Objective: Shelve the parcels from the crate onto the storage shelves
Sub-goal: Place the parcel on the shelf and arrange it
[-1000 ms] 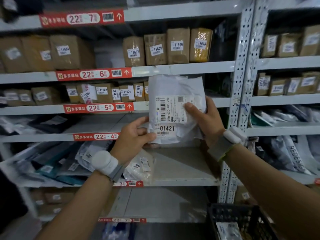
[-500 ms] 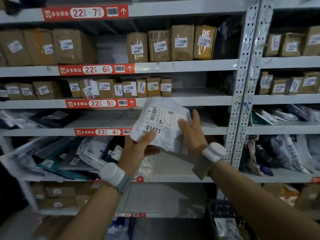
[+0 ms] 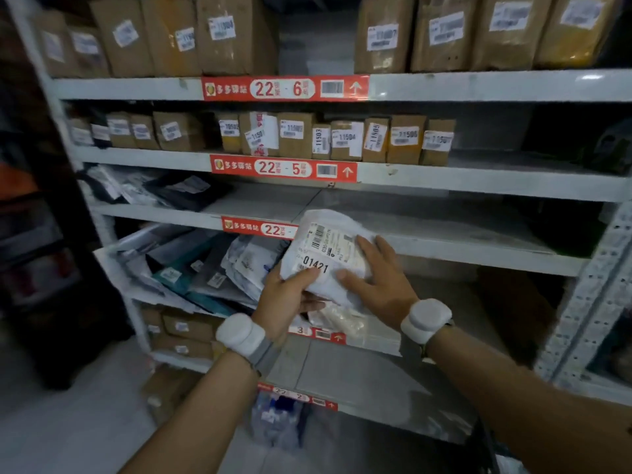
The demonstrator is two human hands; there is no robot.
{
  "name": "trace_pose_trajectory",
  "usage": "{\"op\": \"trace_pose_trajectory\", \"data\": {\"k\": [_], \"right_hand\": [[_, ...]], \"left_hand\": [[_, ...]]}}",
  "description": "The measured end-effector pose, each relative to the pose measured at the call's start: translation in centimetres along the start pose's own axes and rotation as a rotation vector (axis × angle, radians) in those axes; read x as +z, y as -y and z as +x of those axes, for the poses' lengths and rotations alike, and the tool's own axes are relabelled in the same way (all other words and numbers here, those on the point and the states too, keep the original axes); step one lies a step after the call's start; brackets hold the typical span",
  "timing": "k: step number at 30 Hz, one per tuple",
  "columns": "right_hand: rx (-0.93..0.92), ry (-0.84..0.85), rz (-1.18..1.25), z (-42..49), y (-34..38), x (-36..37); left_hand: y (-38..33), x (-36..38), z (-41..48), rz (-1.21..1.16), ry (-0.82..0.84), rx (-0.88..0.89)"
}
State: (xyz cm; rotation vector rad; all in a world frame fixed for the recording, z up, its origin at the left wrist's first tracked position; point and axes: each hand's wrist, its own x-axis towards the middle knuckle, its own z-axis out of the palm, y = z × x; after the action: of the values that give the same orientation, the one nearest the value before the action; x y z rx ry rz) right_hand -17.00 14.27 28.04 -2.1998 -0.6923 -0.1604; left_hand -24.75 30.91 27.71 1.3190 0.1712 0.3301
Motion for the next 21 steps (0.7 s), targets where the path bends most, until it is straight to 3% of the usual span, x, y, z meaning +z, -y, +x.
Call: {"op": "trace_pose_trajectory", "data": {"k": [14, 17, 18, 21], "right_hand": [[-0.075, 0.143, 0.05, 22.8, 1.8, 15.4], [-0.16, 0.144, -0.073, 25.2, 3.1, 17.8], [-0.11, 0.193, 0.037, 26.0, 3.4, 18.6], [-0.056, 0.258, -0.004, 28.4, 4.8, 20.4]], "left_hand": [[-3.8, -15.1, 20.5, 0.187, -0.132, -0.044], [-4.6, -17.8, 23.7, 0.191, -0.2, -0.051], [-4.8, -18.5, 24.6, 0.198, -0.211, -0.053], [-5.4, -20.7, 27.0, 0.232, -0.231, -0.076]]}}
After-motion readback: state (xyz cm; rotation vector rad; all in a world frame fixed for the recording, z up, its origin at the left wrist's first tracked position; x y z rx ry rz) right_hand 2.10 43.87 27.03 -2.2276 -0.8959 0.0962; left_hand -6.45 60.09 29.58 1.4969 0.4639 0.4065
